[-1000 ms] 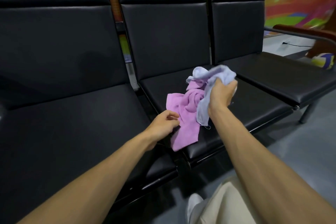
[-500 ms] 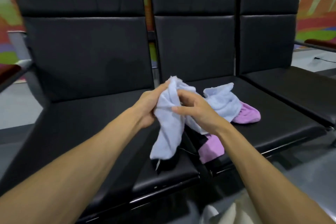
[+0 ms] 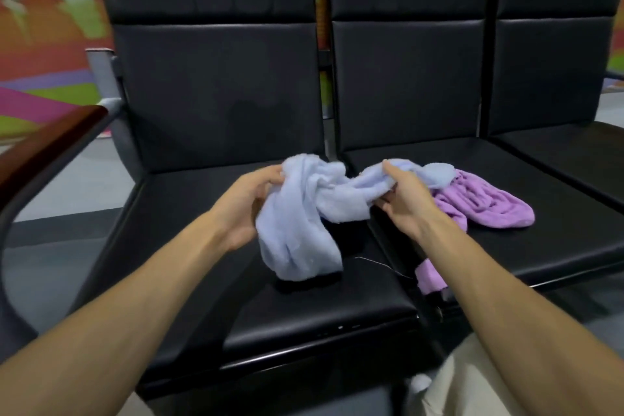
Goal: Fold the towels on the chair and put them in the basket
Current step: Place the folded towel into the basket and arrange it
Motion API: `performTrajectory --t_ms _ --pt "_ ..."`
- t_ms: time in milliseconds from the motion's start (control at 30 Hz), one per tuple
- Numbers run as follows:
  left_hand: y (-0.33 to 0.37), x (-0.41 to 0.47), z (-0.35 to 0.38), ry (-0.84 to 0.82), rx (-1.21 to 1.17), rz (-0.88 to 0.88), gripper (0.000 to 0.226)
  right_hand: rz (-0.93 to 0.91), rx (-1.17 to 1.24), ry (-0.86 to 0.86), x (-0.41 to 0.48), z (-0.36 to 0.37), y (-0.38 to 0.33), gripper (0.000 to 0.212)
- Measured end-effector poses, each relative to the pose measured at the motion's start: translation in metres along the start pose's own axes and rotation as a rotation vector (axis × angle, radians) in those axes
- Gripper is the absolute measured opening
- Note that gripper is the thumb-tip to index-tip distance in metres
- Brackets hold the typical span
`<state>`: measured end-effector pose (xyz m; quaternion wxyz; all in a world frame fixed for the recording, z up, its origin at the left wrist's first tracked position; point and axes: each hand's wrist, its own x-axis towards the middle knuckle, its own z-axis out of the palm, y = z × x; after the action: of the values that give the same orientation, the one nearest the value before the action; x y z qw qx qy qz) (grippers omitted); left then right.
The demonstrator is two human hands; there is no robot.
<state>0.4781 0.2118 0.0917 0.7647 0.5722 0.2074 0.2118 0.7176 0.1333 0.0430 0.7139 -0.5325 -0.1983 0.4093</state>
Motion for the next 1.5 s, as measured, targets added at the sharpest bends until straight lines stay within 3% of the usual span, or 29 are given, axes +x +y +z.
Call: performTrajectory --t_ms 100,200,300,433,533,600,667,767,867,900,967,1000,1033,1100,1233,1367,1433,1500 --pt "-0.018 -0.015 -0.026 0.082 0.052 -0.118 0.04 -0.026 -0.124 -0.142 -0.009 0.036 0.007 0.013" --pt "-0.039 -0.024 -0.048 0.243 0.212 -0.224 0.055 0.053 -0.32 -0.403 -0.02 0.063 0.023 0.004" --pt "-0.046 -0.03 -0.062 0.269 0.596 -0.281 0.069 0.119 -0.456 -0.535 -0.015 0.073 0.036 0.014" --pt "-0.055 -0.031 -0.071 0.272 0.817 -0.296 0.04 0.064 -0.699 -0.46 -0.007 0.068 0.044 0.018" --pt "-0.061 -0.026 -0.07 0.308 0.861 -0.251 0.023 0.0 -1.373 -0.335 -0.011 0.062 0.051 0.042" --pt "-0.062 -0.023 -0.072 0.38 0.746 -0.19 0.026 0.078 -1.57 -0.373 -0.019 0.064 0.051 0.055" --pt "-0.061 -0.02 -0.075 0.43 0.58 -0.142 0.023 0.1 -1.546 -0.441 -0.03 0.068 0.049 0.055" --pt "-0.061 -0.02 -0.074 0.442 0.405 -0.089 0.018 0.078 -1.439 -0.522 -0.025 0.077 0.054 0.037" --pt "-0.056 -0.022 -0.073 0.501 0.204 -0.02 0.018 -0.003 -1.308 -0.341 -0.01 0.064 0.081 0.023" --pt "-0.053 -0.023 -0.075 0.516 0.117 -0.003 0.024 0.042 -1.165 -0.156 -0.009 0.07 0.078 0.023" --pt "-0.046 -0.027 -0.084 0.501 -0.09 0.061 0.03 0.062 -0.509 -0.065 0.001 0.087 0.064 0.021" --pt "-0.042 -0.03 -0.089 0.49 -0.212 0.1 0.031 0.049 -0.227 -0.099 -0.003 0.095 0.05 0.018" --pt "-0.038 -0.033 -0.095 0.49 -0.323 0.137 0.032 0.03 -0.054 -0.092 -0.01 0.093 0.041 0.014" --pt "-0.035 -0.037 -0.102 0.542 -0.36 0.161 0.031 0.058 -0.016 -0.009 -0.013 0.087 0.037 0.007" --pt "-0.049 -0.037 -0.105 0.709 0.012 -0.036 0.026 0.225 -0.311 0.028 -0.009 0.076 0.046 0.018" --pt "-0.064 -0.038 -0.113 0.734 0.89 -0.248 0.007 0.247 -0.694 -0.181 -0.007 0.058 0.049 0.035" --pt "-0.069 -0.036 -0.112 0.769 1.113 -0.225 0.012 0.202 -0.852 -0.251 -0.009 0.052 0.051 0.038" --pt "-0.07 -0.03 -0.107 0.795 1.156 -0.152 0.022 0.175 -0.937 -0.275 -0.011 0.048 0.052 0.037"
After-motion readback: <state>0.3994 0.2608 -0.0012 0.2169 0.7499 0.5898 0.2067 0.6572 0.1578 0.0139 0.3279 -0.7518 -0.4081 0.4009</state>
